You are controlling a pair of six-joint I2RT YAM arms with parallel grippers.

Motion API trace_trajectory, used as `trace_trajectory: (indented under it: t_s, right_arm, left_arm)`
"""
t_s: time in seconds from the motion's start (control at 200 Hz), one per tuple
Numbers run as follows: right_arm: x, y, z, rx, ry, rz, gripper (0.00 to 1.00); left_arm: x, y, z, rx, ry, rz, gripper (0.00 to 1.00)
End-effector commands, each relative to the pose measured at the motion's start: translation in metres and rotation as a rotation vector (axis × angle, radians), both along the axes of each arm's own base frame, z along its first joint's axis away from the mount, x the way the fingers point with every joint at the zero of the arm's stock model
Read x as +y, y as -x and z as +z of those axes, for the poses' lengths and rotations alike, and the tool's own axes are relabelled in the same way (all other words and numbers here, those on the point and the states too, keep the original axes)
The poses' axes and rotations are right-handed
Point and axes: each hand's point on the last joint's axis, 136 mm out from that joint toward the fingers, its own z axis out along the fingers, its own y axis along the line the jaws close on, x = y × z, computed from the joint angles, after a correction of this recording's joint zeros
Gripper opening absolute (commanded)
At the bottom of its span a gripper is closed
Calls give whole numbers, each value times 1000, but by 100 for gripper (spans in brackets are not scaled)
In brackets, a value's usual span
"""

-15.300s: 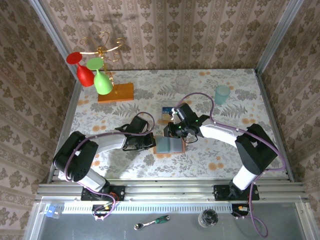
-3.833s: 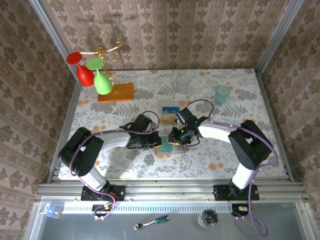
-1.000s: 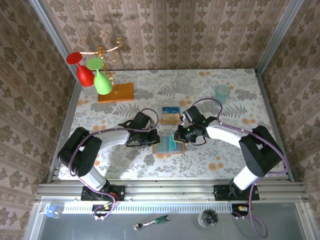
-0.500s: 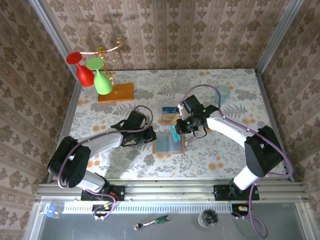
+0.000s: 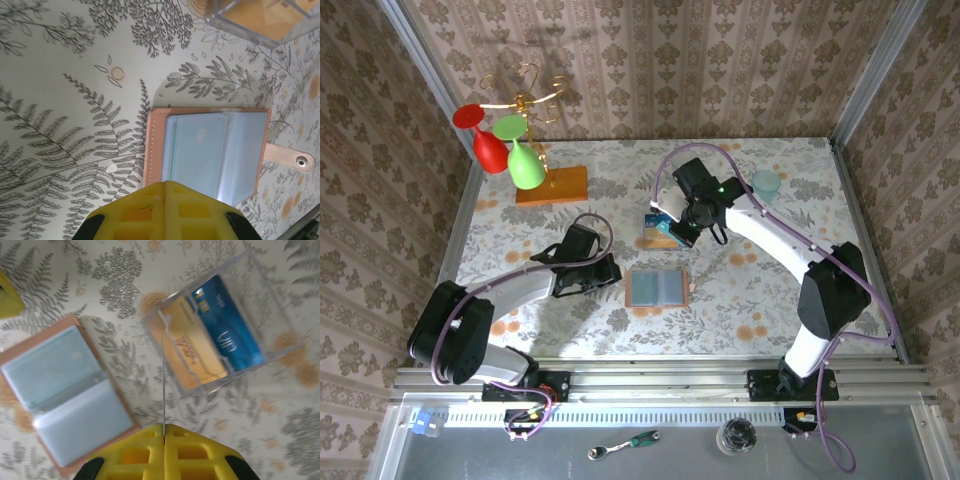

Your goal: Take the credit cards out of the card holder

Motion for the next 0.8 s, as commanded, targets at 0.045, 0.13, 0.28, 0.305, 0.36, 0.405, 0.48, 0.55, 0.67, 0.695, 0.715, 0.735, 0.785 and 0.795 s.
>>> trace_trajectory:
  t_s: [0.045,0.13,0.28,0.305,0.36,0.405,0.48,0.55,0.67,0.695,0.715,0.735,0.785,0.795]
  right_arm:
    - [-4,-15,-5,-37,168,177,0]
    - [1,-28,-6,-48,190,202,0]
    - [5,-49,-11,-64,228,218,0]
    - [6,-53,-11,-72,233,216,0]
    - [8,-60,-12,-81,240,220,0]
    - [9,-65,-12,-87,244,222,0]
    - [11,-72,-14,-91,254,227,0]
    - [11,-79,-17,-96,265,229,0]
    - [13,-88,-19,-103,276,233,0]
    - [13,-91,-20,-105,278,234,0]
    - [13,-92,-20,-107,279,233,0]
    - [13,-94,-21,-109,280,232,0]
    - [14,-99,-21,-114,281,231,0]
    - [13,-100,-21,-114,281,230,0]
  left_arm:
    - [7,4,1,-5,-8,-13,2]
    - [8,3,0,-2,-8,-8,2]
    - [10,2,-2,5,-4,-4,2]
    - [11,2,-2,5,-4,-3,2]
    - [12,1,-2,6,-4,1,2]
    - [12,-1,-1,6,-2,3,2]
    - [13,-2,-1,7,-2,5,2]
    - [14,-3,-2,9,-2,7,2]
    - [14,-6,-3,11,-1,12,2]
    - [15,-6,-4,12,0,13,2]
    - [15,-6,-4,14,0,13,2]
    - [14,-7,-4,12,1,13,2]
    - [15,-7,-5,14,2,15,2]
    - [15,-7,-5,15,2,15,2]
